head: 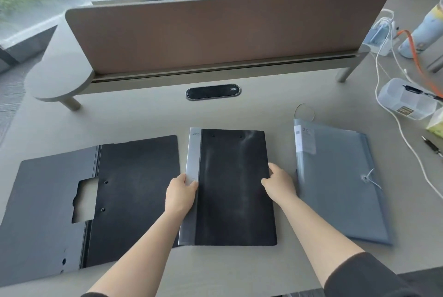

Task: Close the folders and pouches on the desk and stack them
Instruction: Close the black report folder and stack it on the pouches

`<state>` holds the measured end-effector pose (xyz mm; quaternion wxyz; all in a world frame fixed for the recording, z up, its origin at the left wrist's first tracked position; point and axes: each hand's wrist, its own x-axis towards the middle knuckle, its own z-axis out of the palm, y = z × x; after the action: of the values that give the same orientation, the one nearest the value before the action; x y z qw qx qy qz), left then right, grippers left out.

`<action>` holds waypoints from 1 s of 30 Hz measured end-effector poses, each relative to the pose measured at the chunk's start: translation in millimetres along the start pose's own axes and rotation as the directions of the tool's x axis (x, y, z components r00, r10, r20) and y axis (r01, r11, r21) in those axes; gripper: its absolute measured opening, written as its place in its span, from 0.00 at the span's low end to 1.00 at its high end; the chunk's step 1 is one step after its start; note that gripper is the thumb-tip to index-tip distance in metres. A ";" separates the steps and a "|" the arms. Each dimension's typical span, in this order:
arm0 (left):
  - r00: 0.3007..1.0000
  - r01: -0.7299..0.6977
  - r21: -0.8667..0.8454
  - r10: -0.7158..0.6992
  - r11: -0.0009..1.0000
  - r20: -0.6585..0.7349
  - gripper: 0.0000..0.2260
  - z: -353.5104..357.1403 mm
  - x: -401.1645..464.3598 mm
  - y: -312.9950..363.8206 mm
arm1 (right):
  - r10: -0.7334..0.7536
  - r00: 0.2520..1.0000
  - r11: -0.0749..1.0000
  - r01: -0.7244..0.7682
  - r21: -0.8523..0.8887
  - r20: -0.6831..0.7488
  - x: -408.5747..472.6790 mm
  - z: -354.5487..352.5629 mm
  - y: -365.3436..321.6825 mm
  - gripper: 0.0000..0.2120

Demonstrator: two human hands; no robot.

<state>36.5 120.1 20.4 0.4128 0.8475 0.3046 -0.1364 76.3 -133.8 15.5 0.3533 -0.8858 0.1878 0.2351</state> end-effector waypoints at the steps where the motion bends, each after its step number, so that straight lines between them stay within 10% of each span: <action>1: 1.000 -0.001 0.009 0.001 1.000 0.000 0.10 -0.1 -0.2 1.2 | 0.004 1.000 1.000 -0.004 -0.007 -0.001 1.9 2.3 2.7 0.27; 30: 0.972 -0.056 -0.354 0.132 0.934 0.195 0.03 42.6 -17.8 99.9 | -0.010 0.952 0.964 0.090 0.249 -0.305 15.3 -106.7 36.5 0.30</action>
<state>86.3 32.2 64.1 0.5920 0.7555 0.2360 -0.1519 100.9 -237.4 55.7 0.4396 -0.8616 0.2460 0.0618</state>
